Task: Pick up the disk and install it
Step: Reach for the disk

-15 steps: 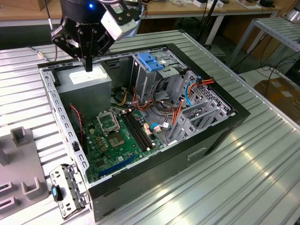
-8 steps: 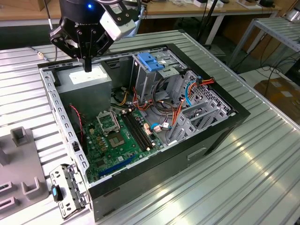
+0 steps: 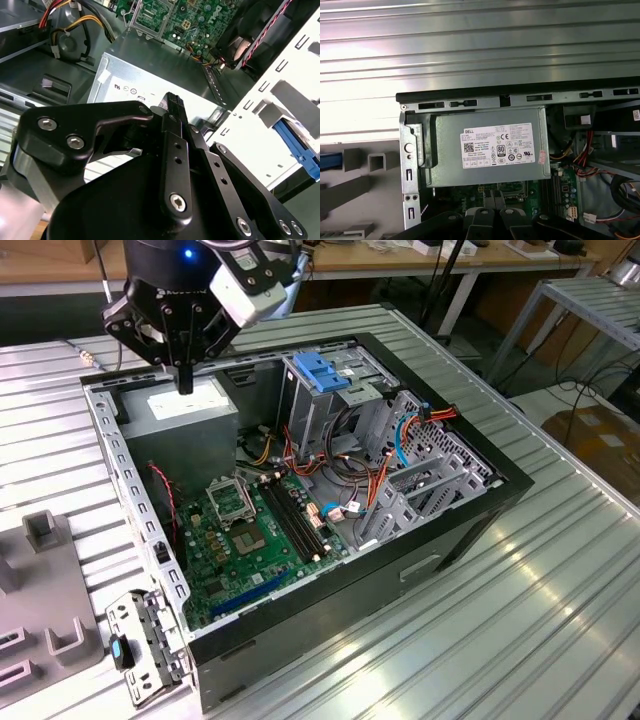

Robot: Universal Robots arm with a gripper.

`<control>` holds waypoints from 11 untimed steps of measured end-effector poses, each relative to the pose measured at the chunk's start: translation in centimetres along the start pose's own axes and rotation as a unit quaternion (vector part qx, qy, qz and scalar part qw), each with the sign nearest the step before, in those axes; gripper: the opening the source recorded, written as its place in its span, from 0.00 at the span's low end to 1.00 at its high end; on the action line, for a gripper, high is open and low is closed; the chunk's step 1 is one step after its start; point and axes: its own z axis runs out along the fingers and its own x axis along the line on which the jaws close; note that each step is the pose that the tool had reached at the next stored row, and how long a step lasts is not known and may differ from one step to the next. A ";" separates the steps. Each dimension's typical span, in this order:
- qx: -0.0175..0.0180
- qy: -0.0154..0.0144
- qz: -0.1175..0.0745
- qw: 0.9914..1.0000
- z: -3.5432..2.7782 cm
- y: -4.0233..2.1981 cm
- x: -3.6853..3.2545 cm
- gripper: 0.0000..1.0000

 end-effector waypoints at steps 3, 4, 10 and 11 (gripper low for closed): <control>0.000 0.000 0.000 1.000 0.02 -0.01 0.08 0.11; 0.000 0.001 0.000 1.000 0.03 -0.01 0.12 0.11; 0.000 0.002 0.000 1.000 0.06 -0.03 0.28 0.11; 0.000 0.002 0.000 1.000 0.07 -0.03 0.30 0.11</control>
